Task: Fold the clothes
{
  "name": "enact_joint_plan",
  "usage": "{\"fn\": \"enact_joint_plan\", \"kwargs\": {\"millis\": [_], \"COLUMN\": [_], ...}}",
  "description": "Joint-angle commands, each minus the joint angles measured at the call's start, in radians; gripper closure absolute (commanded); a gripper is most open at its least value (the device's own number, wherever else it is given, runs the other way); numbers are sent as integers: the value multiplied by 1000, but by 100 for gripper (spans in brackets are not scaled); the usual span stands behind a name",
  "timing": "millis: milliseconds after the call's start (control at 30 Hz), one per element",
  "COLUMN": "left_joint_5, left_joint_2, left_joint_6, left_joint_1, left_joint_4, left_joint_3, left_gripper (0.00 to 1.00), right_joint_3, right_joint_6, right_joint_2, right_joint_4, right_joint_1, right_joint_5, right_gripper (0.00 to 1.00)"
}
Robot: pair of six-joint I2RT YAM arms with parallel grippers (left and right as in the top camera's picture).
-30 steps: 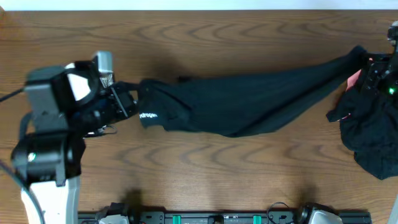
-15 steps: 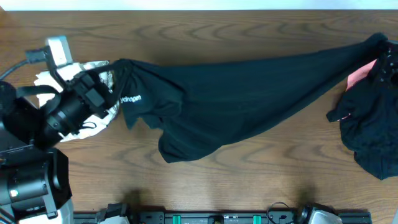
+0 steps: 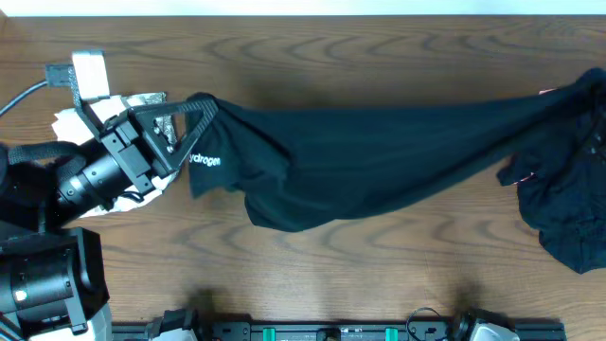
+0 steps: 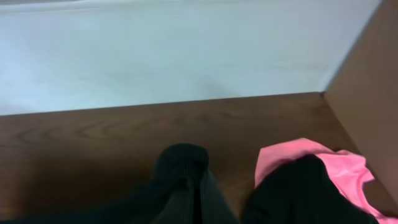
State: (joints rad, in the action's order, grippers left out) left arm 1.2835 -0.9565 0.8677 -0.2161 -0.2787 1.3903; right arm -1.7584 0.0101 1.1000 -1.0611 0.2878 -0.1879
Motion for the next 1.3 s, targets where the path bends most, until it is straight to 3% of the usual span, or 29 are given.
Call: {"fn": "enact_joint_plan", "kwargs": {"millis": [0,233,467,567,700,800,867,1000,1067,1267], "left_joint_5": [51,-34,-47,-46,-32,6,62,225,290,290], "left_joint_2": [10,-97,-407,-571,-805,-962,-1019,-1048,-1034,-1017], "left_joint_6": [36,4,15,152,542,816,861,842,840,859], "left_joint_1": [-8,-8,-5,0,16,56,87,138,153,163], "left_joint_4": [16,15,73,298,800,1118,1162,1156,1157,1156], "left_joint_3": [22,22,22,23,95,277,410,583,596,543], "left_gripper": [94,94,94,94,94,94,94,94,94,94], "right_joint_3": [-22,-22,-22,-23,-41,-79,-122,-190,-198,-180], "right_joint_6": [-17,-17,-6,2,1,-21,-21,-15,-13,-12], "right_joint_2": [-5,130,438,555,625,623,618,599,587,582], "right_joint_4": [-5,15,64,160,305,385,390,335,274,-63], "right_joint_1": [8,8,2,-6,-10,-10,-11,-14,-13,-13], "right_joint_5": [35,35,-18,-73,-171,-205,-205,-201,-197,-61], "right_gripper": [99,99,99,99,99,99,99,99,99,99]}}
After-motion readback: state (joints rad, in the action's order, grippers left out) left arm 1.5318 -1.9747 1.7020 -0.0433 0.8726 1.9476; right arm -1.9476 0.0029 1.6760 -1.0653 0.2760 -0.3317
